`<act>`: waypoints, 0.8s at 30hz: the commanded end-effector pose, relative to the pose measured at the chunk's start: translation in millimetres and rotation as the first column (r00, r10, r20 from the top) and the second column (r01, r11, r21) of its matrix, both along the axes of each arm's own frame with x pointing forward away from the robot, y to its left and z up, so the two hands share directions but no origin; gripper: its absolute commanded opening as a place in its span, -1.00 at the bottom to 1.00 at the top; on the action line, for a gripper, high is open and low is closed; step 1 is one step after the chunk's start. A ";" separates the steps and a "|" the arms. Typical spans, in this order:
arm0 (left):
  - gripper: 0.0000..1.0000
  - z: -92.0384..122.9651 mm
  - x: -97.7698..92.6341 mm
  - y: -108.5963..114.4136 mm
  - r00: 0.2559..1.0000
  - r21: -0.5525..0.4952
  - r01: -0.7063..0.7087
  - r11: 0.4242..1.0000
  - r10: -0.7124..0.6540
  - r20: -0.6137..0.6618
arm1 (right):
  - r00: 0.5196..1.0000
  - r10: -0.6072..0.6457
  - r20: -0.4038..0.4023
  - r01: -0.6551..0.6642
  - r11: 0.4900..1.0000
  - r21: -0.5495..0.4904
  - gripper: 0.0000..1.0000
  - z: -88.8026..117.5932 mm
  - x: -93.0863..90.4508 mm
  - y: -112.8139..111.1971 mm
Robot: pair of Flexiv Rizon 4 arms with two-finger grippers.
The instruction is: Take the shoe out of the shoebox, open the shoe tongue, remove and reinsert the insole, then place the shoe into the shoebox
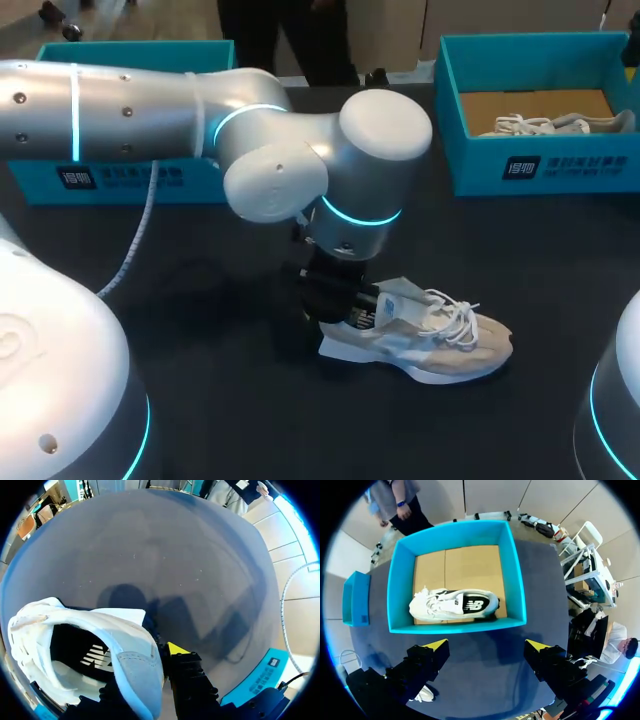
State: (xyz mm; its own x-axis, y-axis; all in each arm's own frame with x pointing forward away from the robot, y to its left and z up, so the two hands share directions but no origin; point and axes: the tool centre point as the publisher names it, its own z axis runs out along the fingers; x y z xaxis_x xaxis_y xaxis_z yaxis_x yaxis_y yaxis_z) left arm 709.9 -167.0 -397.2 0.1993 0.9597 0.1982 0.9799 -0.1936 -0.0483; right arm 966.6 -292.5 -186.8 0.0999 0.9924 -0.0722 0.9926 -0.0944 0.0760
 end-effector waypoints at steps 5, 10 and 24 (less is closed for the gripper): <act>0.56 -4.8 -3.5 3.4 1.000 -0.019 0.003 1.000 -0.002 0.020 | 1.000 -0.001 0.001 0.001 1.000 -0.001 1.00 0.2 -0.9 0.4; 1.00 9.5 -5.9 6.2 0.999 -0.071 0.008 0.997 -0.005 0.035 | 1.000 -0.001 0.001 0.001 1.000 -0.001 1.00 0.2 -0.9 0.4; 1.00 109.2 -16.2 29.9 0.987 -0.325 -0.158 0.932 0.153 -0.038 | 1.000 -0.001 0.001 0.001 1.000 -0.001 1.00 0.2 -0.9 0.4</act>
State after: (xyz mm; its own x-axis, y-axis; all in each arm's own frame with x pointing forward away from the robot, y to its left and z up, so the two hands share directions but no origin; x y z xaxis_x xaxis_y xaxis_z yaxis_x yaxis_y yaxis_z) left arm 691.2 -171.1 -318.3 0.0690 0.9976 0.0033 0.9975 -0.0689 -0.0154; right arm 966.6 -292.5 -186.8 0.1000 0.9924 -0.0722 0.9926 -0.0945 0.0760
